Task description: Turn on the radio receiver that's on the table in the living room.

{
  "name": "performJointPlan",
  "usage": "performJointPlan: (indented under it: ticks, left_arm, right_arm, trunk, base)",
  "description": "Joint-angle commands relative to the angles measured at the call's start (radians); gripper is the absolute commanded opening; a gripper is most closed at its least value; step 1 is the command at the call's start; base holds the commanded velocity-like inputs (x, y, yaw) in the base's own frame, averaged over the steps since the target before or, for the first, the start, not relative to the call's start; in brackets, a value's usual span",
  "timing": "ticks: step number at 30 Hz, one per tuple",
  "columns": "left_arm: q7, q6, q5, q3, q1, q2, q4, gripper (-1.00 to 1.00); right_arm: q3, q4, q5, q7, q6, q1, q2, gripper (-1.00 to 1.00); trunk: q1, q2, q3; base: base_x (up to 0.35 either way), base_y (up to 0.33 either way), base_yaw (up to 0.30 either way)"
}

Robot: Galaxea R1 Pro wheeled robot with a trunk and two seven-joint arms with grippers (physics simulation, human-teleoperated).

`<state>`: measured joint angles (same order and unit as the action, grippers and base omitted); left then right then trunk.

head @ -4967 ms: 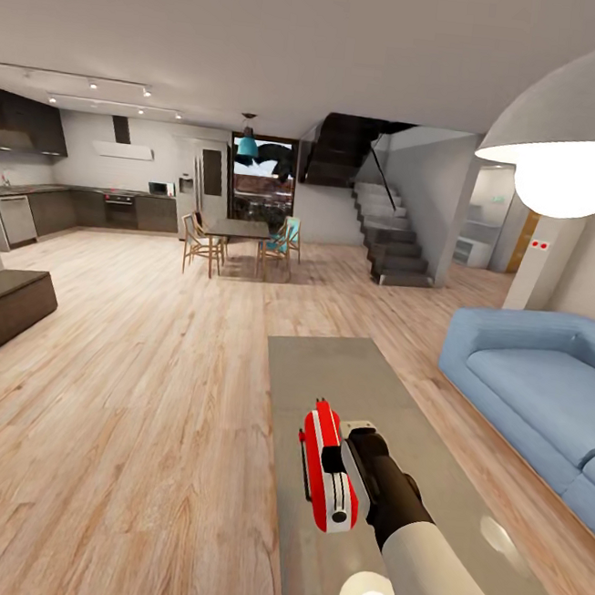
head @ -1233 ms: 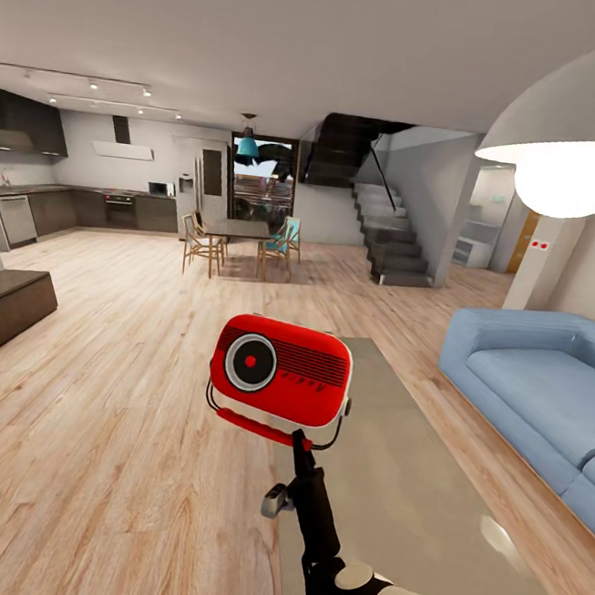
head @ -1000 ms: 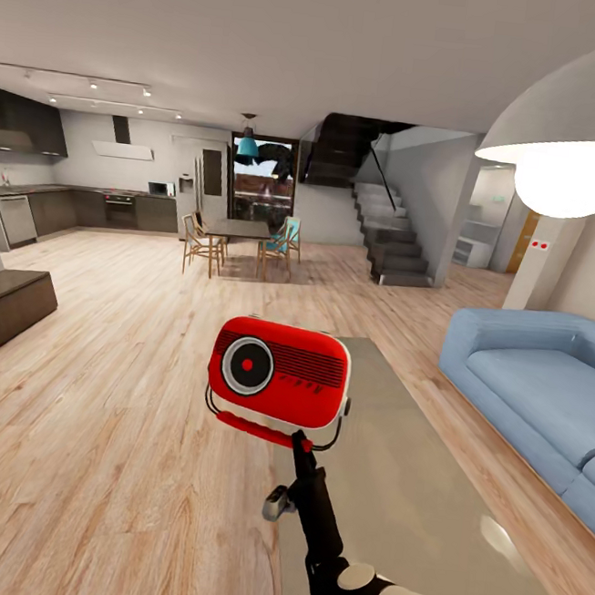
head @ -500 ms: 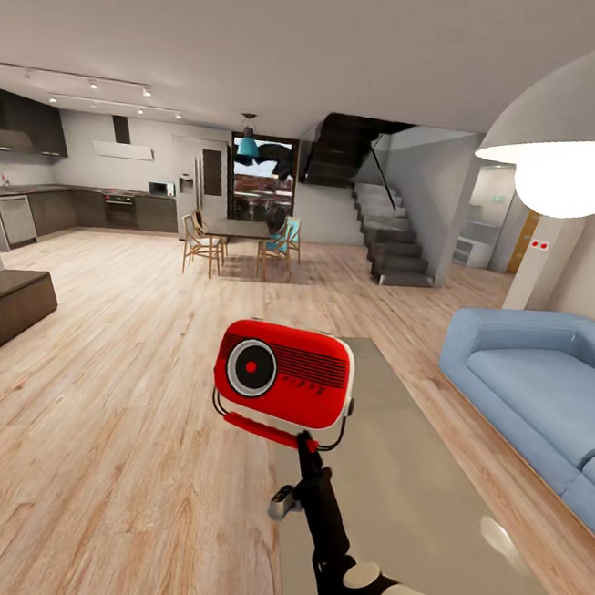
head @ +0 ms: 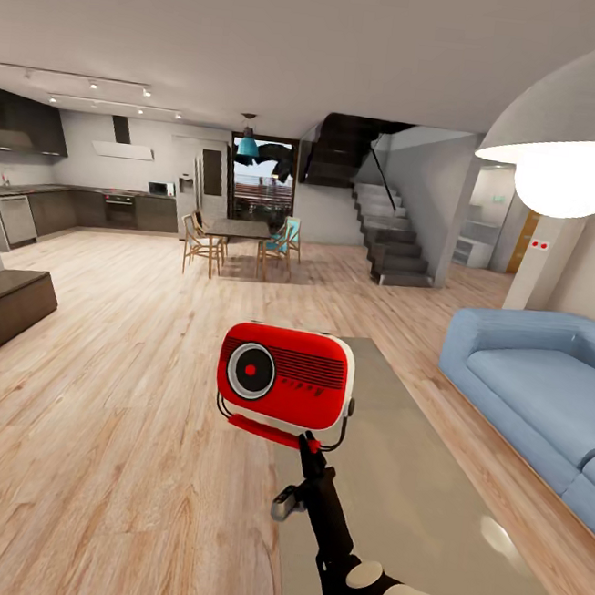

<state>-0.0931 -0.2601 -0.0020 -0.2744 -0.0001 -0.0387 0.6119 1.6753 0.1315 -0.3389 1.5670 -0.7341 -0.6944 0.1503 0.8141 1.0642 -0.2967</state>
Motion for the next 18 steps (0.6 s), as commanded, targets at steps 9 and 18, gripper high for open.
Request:
performJointPlan:
  ticks: [9,18]
  left_arm:
    - [0.018,0.370,0.000,0.011,-0.003,-0.042,0.350,-1.00]
    - [0.105,0.699,0.003,0.062,-0.047,-0.081,0.703,-1.00]
  right_arm:
    - [-0.008,-0.001,-0.006,0.004,-0.010,0.000,0.000,-1.00]
    - [-0.009,-0.050,-0.006,0.004,-0.010,0.000,0.000,-1.00]
  trunk:
    - [0.000,0.001,-0.001]
    - [0.000,0.001,-0.001]
  base:
    - [0.000,0.000,0.000]
    - [0.000,0.000,0.000]
